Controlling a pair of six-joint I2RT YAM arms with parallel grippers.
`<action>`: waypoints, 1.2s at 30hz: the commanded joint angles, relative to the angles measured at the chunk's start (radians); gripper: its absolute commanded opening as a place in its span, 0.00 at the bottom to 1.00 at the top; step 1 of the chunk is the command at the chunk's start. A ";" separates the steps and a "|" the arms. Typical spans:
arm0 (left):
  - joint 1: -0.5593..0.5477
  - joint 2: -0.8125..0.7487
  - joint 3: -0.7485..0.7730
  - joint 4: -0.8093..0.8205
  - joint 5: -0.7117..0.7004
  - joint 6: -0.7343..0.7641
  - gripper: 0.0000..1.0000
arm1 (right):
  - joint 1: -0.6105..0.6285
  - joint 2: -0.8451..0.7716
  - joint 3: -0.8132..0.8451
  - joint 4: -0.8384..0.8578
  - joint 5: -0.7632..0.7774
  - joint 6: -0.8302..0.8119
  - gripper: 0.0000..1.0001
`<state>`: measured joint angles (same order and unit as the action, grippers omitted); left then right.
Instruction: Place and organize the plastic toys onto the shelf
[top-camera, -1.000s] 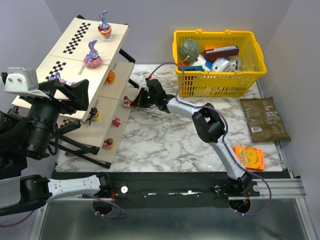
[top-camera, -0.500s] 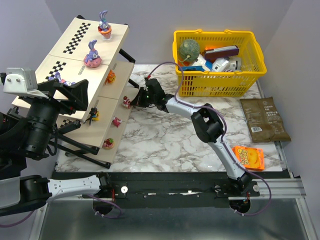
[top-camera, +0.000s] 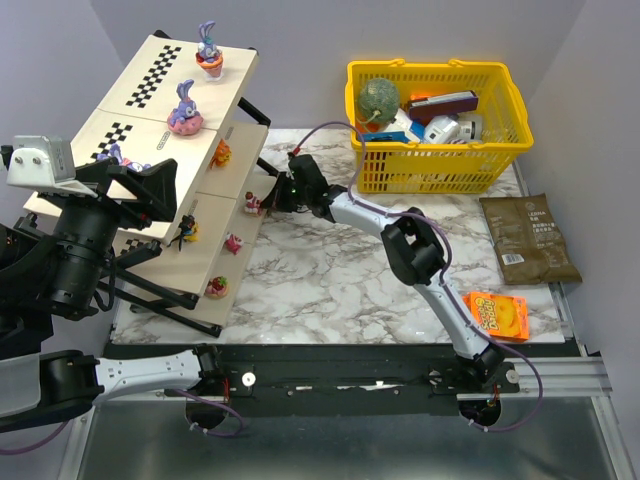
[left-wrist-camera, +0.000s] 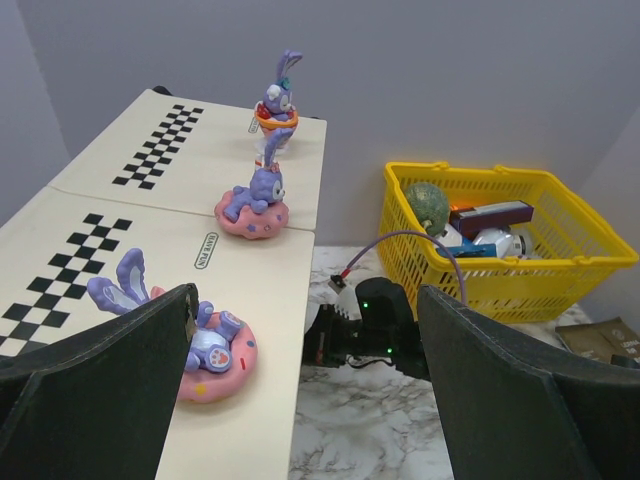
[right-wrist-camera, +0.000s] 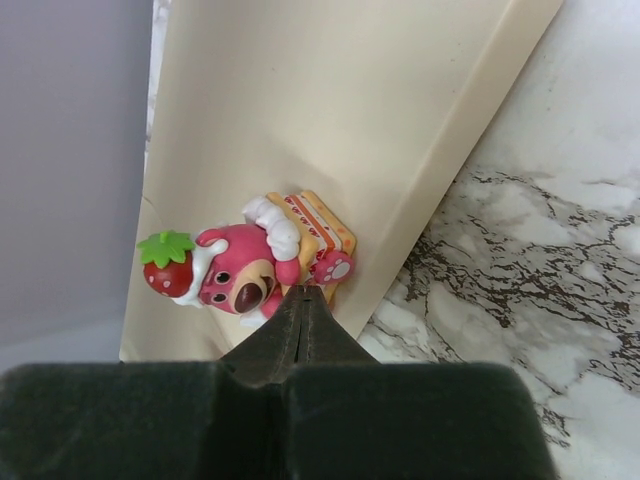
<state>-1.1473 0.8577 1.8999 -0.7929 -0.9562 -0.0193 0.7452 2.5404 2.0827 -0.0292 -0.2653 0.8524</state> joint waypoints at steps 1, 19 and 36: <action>0.003 0.012 0.014 0.007 0.014 0.001 0.99 | 0.006 0.047 0.040 -0.037 0.015 -0.013 0.01; 0.001 0.012 0.018 0.004 0.020 -0.001 0.99 | 0.005 -0.133 -0.069 -0.051 0.121 -0.121 0.01; 0.001 -0.009 0.005 -0.019 0.016 -0.054 0.99 | 0.034 -0.601 -0.377 -0.239 0.342 -0.392 1.00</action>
<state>-1.1473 0.8593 1.9034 -0.7948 -0.9493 -0.0353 0.7685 2.0556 1.7668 -0.1619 0.0067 0.5732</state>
